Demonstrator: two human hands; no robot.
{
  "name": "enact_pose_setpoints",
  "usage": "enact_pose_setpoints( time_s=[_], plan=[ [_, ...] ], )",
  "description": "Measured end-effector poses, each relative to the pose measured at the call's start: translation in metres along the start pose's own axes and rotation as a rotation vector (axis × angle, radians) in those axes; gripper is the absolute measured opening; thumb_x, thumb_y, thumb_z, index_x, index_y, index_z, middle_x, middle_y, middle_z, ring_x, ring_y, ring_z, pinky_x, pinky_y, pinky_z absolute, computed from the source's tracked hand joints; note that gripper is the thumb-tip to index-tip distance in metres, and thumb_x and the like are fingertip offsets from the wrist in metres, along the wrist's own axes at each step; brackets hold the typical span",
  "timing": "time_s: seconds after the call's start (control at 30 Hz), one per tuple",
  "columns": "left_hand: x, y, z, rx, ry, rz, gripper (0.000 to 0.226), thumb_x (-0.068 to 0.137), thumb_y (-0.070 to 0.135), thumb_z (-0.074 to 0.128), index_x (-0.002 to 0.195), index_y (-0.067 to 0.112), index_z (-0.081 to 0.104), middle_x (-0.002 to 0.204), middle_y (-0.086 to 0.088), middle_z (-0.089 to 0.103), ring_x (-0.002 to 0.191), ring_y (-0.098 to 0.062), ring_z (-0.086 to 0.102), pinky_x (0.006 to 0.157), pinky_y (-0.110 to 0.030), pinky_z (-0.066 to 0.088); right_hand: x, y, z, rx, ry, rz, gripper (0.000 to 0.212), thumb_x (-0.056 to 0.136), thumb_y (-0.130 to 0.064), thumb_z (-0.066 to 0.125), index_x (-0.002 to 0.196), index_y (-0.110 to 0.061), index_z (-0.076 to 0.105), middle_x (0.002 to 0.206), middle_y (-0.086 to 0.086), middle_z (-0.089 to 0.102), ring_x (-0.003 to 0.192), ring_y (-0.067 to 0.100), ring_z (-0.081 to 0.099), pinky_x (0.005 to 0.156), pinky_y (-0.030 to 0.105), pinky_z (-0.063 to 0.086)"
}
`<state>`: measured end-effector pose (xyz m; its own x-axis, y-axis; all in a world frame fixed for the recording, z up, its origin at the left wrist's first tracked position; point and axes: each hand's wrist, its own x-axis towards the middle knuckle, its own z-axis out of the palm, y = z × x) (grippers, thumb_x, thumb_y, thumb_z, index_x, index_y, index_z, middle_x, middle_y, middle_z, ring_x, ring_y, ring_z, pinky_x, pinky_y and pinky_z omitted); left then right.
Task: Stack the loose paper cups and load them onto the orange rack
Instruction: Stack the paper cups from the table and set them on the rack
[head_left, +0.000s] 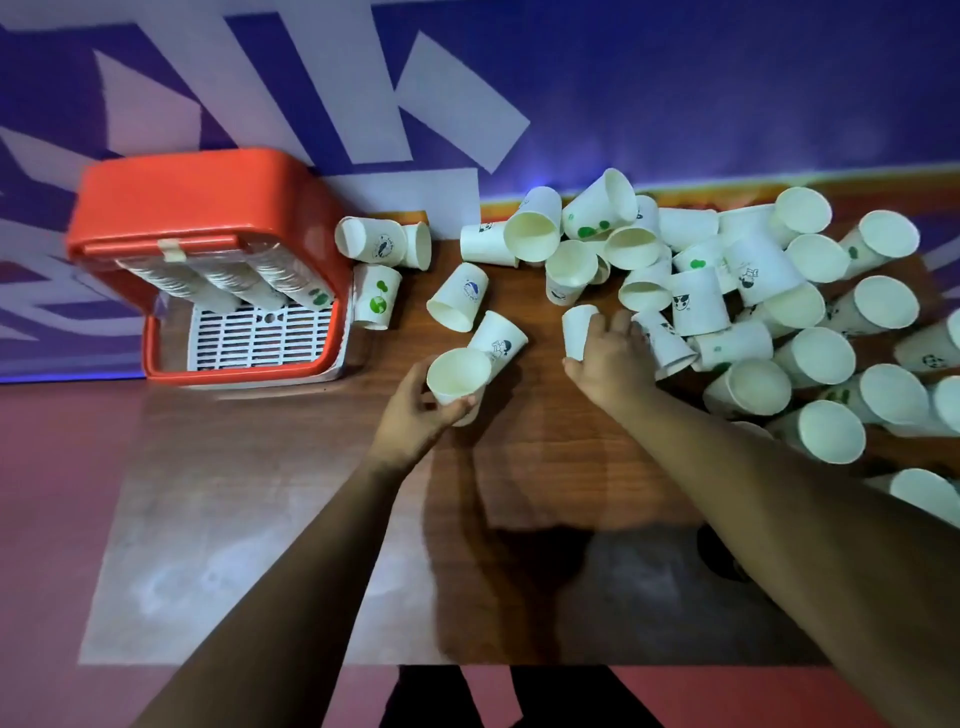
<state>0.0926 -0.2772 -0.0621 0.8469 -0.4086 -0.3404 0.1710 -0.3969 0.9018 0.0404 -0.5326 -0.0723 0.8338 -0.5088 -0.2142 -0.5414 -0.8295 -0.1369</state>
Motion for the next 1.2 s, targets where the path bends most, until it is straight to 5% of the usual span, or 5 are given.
enact_pose_setpoints(
  time_s=[0.23,0.53,0.7,1.03,1.2],
  plan=[
    [-0.03,0.004,-0.018,-0.018,0.099,-0.037,0.061,0.078,0.033,0.081,0.132,0.021,0.055,0.123,0.01,0.064,0.11,-0.005,0.06,0.078,-0.011,0.05,-0.03,-0.007,-0.007,0.18,-0.11,0.044,0.072,0.078,-0.036,0.071,0.135,-0.005,0.04,0.125,0.025,0.05,0.114,0.04,0.051,0.094,0.043,0.043],
    [-0.057,0.037,-0.086,-0.077,0.223,-0.02,0.063,0.073,0.039,0.084,0.127,0.02,0.058,0.116,0.005,0.069,0.108,-0.012,0.065,0.091,-0.034,0.055,-0.057,-0.055,-0.078,0.516,0.057,-0.011,0.072,0.069,-0.035,0.073,0.128,-0.009,0.043,0.121,0.018,0.057,0.111,0.039,0.054,0.091,0.048,0.048],
    [-0.071,0.034,-0.141,-0.092,0.289,0.002,0.05,0.08,0.019,0.081,0.124,0.01,0.058,0.114,-0.001,0.07,0.107,-0.016,0.067,0.082,-0.028,0.054,-0.067,-0.115,-0.109,0.635,-0.008,-0.076,0.076,0.068,-0.038,0.075,0.132,-0.016,0.04,0.127,0.01,0.056,0.113,0.031,0.055,0.092,0.044,0.048],
    [-0.044,0.004,-0.287,-0.058,0.338,0.087,0.068,0.08,0.023,0.081,0.138,0.022,0.047,0.124,0.006,0.061,0.114,-0.011,0.062,0.09,-0.026,0.053,-0.083,-0.276,-0.099,0.889,-0.126,-0.046,0.057,0.081,-0.033,0.073,0.129,-0.019,0.046,0.116,0.001,0.055,0.104,0.018,0.056,0.086,0.032,0.046],
    [-0.016,-0.017,-0.334,0.011,0.296,0.03,0.069,0.077,0.028,0.083,0.134,0.018,0.045,0.127,-0.001,0.06,0.114,-0.014,0.06,0.096,-0.034,0.053,-0.083,-0.339,-0.07,1.017,-0.188,0.002,0.063,0.068,-0.042,0.074,0.122,-0.027,0.047,0.119,-0.001,0.053,0.107,0.018,0.058,0.092,0.049,0.053]
  ],
)
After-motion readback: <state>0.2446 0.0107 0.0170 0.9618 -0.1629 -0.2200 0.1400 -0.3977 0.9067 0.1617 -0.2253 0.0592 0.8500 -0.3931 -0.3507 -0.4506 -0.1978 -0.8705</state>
